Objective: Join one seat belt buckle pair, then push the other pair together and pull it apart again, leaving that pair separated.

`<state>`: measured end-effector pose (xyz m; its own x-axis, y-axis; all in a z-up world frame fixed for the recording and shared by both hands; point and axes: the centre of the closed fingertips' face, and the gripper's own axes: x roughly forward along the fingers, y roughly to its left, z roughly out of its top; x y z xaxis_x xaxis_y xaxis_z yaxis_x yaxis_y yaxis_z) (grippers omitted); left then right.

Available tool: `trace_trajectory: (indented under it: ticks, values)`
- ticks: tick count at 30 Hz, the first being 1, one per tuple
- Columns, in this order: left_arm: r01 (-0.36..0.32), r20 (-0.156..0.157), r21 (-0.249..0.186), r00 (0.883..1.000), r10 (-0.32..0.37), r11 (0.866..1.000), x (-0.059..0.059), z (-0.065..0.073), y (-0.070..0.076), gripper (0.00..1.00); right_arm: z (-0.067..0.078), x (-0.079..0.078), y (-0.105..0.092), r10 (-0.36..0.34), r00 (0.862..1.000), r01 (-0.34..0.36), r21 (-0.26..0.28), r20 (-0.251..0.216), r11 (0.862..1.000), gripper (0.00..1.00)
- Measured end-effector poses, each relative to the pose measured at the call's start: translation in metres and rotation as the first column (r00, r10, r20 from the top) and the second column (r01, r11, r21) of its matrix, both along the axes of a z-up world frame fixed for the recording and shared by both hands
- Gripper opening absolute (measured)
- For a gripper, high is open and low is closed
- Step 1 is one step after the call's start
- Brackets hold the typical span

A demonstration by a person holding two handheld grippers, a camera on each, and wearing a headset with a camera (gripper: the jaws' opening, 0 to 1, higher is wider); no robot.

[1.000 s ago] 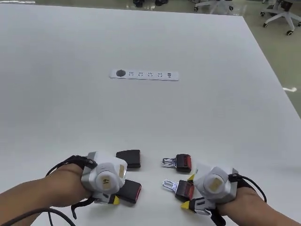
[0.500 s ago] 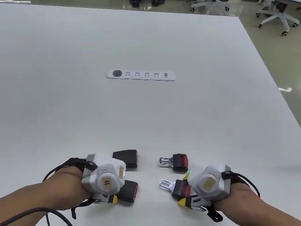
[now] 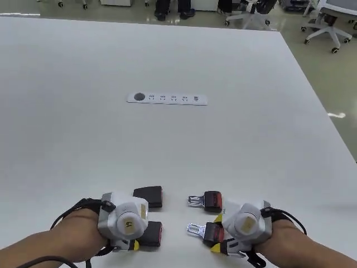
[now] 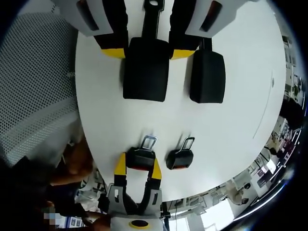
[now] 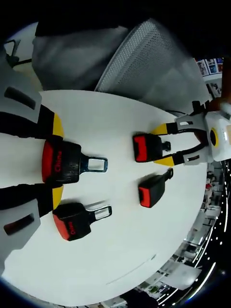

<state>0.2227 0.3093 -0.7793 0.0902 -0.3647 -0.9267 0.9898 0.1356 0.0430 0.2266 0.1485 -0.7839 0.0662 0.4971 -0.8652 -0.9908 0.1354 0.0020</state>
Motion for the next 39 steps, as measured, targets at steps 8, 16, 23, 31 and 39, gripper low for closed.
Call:
trace_trajectory:
  ticks: [8,16,23,31,39]
  values:
    - [-0.043,-0.009,-0.025,0.999,0.043,0.999,0.0,0.0,0.001,0.33,-0.003,0.002,0.0,0.088,0.996,-0.089,-0.033,-0.01,0.996,0.33]
    - [-0.067,-0.029,-0.041,0.997,0.066,0.997,-0.001,-0.002,0.001,0.33,-0.002,0.001,0.001,0.117,0.993,-0.118,-0.061,-0.01,0.991,0.33]
    - [-0.068,-0.038,-0.041,0.997,0.066,0.997,0.001,-0.004,0.002,0.33,-0.002,0.002,0.011,0.096,0.995,-0.096,-0.067,-0.005,0.993,0.33]
    - [-0.057,-0.04,-0.047,0.998,0.055,0.997,0.0,-0.004,0.001,0.33,-0.001,-0.004,0.036,0.093,0.996,-0.093,-0.042,-0.004,0.995,0.33]
    - [-0.056,-0.041,-0.041,0.998,0.054,0.998,0.0,-0.004,0.002,0.33,0.001,-0.004,0.059,0.102,0.995,-0.102,-0.017,-0.008,0.995,0.33]
